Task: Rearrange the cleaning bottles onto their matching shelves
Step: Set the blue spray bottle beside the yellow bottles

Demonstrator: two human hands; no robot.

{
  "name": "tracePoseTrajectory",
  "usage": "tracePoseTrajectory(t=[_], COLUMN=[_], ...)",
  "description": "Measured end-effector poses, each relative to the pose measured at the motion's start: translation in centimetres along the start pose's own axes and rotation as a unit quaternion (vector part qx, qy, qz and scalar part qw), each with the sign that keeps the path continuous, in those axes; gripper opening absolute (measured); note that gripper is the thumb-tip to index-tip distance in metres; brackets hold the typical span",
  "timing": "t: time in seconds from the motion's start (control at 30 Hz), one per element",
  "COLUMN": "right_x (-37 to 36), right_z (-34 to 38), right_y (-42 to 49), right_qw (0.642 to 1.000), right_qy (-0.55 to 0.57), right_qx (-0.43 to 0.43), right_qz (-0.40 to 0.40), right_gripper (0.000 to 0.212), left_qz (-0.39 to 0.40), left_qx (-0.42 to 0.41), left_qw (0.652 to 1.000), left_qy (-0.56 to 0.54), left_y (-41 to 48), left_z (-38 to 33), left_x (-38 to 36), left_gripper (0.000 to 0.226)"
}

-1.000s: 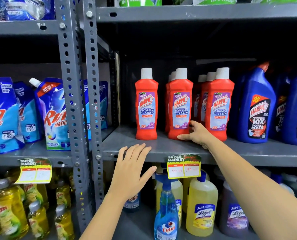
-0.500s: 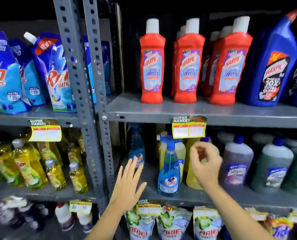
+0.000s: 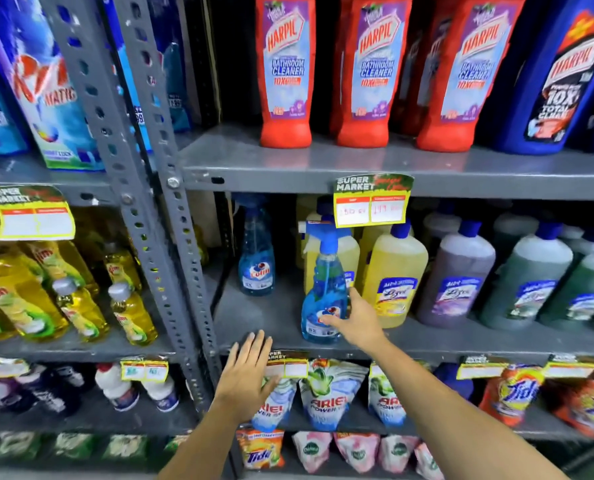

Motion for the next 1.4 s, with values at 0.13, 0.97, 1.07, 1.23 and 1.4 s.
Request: tracePoseTrajectory(t=[0.13,0.97,1.07,1.23,1.4], right_x=[0.2,-10.8,-10.7,-10.8,-10.8], right_z=[0.1,9.1,9.2,9.2,9.2], right_y=[0.0,4.9,4.7,4.6,4.3], right_qw=[1.0,0.995,0.993,0.994,0.993], right_qy=[0.0,-0.035,-0.059,-0.041,-0.053], right_qx=[0.006,0.051,0.066,0.07,0.073], right_qz=[-0.018,0.082,0.077,0.077,0.071], right_gripper=[0.064,0.058,0.06,0.059,0.058], left_qz=[-0.027,-0.015,-0.016,-0.018,-0.018], left_qx=[-0.014,0.007,0.009,0.007,0.008], left_qw=[1.0,0.999,0.999,0.999,0.999], left_qy=[0.004,0.036,0.04,0.033,0.031], left_y=[-0.1,-0.2,-0.2,-0.1,-0.2], left_z=[0.0,0.3,0.3,0.1,0.2], left_x=[0.2,-1.2,-1.4,-1.4,-1.3], left_gripper=[0.077,0.074,0.075,0.076,0.075])
Point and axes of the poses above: each hand's wrist, its own y-axis towards the middle knuckle, its own x-axis out of the back of the hand, z = x × y, the point moved 10 cm from there along y, towards the middle knuckle, and after that the axes turned 1 degree about x, right-handed, at the moved point
